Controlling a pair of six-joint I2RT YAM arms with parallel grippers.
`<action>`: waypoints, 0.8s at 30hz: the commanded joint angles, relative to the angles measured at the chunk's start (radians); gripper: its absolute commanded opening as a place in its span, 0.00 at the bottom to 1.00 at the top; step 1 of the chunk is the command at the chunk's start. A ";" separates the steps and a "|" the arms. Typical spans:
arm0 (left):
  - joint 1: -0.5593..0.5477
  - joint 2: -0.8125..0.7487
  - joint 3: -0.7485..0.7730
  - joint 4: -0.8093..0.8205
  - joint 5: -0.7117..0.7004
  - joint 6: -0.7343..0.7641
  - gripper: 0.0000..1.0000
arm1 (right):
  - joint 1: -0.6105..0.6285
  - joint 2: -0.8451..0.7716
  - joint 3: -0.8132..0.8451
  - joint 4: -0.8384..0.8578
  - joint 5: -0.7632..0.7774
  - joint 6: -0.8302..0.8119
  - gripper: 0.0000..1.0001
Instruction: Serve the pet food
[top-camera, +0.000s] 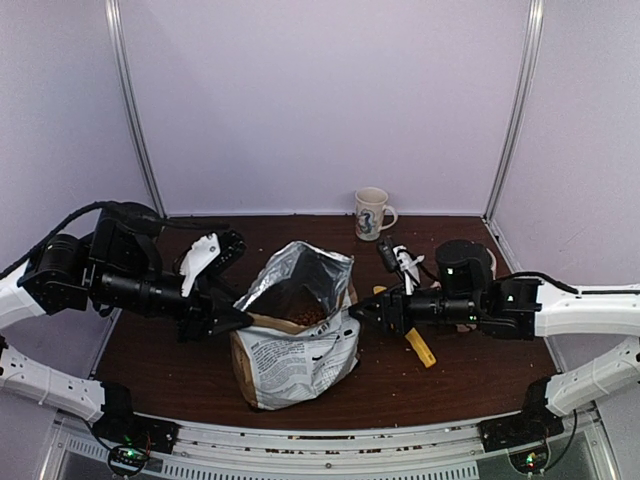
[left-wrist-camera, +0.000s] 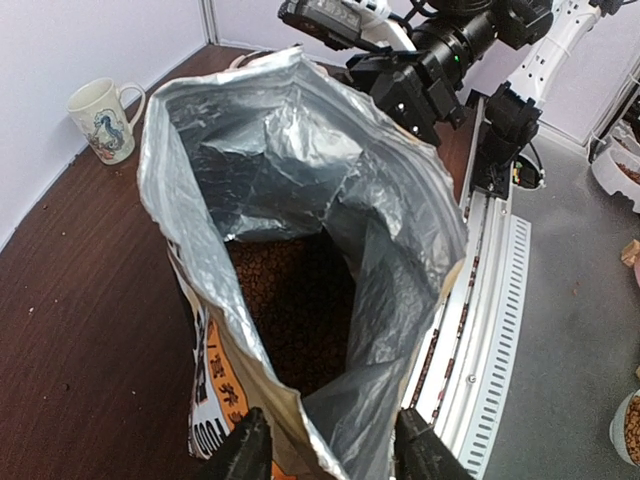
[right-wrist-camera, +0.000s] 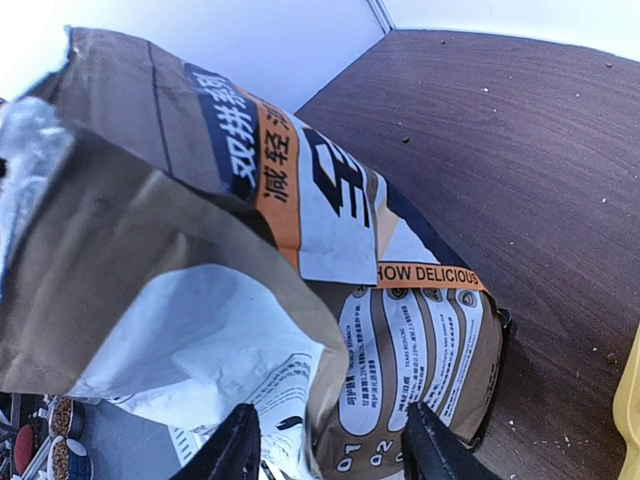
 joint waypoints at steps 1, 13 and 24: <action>-0.004 0.010 -0.004 0.054 0.012 -0.003 0.48 | -0.004 0.052 0.025 -0.013 -0.014 -0.004 0.49; -0.003 -0.032 -0.002 0.045 -0.125 0.008 0.00 | -0.004 0.046 0.050 -0.058 -0.004 -0.004 0.00; 0.071 -0.105 -0.005 0.122 -0.157 0.070 0.00 | 0.042 -0.192 -0.129 -0.082 -0.019 0.101 0.01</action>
